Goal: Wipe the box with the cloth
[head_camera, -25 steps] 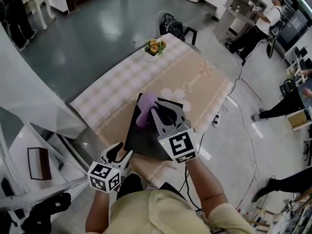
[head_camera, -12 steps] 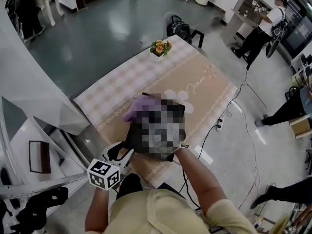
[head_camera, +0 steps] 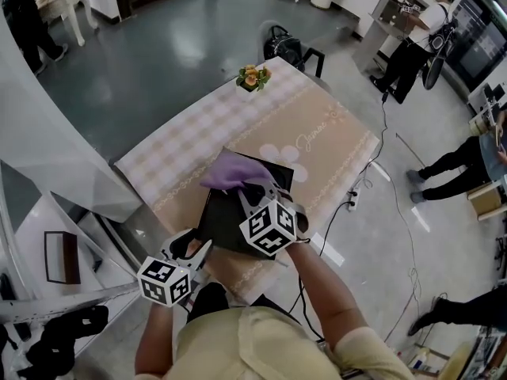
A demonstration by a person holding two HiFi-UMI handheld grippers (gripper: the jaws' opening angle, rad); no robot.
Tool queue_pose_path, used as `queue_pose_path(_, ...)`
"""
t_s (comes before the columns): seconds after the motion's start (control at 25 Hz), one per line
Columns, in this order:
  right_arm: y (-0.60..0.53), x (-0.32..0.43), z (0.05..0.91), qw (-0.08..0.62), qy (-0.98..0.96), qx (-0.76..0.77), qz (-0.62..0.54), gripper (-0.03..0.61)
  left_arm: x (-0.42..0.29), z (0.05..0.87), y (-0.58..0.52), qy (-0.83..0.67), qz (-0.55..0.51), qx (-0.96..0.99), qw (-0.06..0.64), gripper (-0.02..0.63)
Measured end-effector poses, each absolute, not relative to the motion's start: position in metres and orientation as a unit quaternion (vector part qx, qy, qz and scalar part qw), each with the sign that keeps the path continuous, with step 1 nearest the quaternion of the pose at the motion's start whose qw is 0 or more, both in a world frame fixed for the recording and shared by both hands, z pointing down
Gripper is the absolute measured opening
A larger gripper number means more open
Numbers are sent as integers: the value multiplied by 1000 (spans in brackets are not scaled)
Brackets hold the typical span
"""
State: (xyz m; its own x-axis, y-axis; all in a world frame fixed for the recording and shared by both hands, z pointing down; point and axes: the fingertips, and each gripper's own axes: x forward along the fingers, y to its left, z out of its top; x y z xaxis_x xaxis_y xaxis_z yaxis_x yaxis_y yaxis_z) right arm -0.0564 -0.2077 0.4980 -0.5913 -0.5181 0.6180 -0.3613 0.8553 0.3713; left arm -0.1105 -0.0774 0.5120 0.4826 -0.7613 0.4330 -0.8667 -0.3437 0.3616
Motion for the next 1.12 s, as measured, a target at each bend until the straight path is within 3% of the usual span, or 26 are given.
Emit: queue_pose_path(1.12, -197, 54, 485, 402, -840, 363, -26, 48, -111, 512, -77, -499, 103, 817, 270, 198)
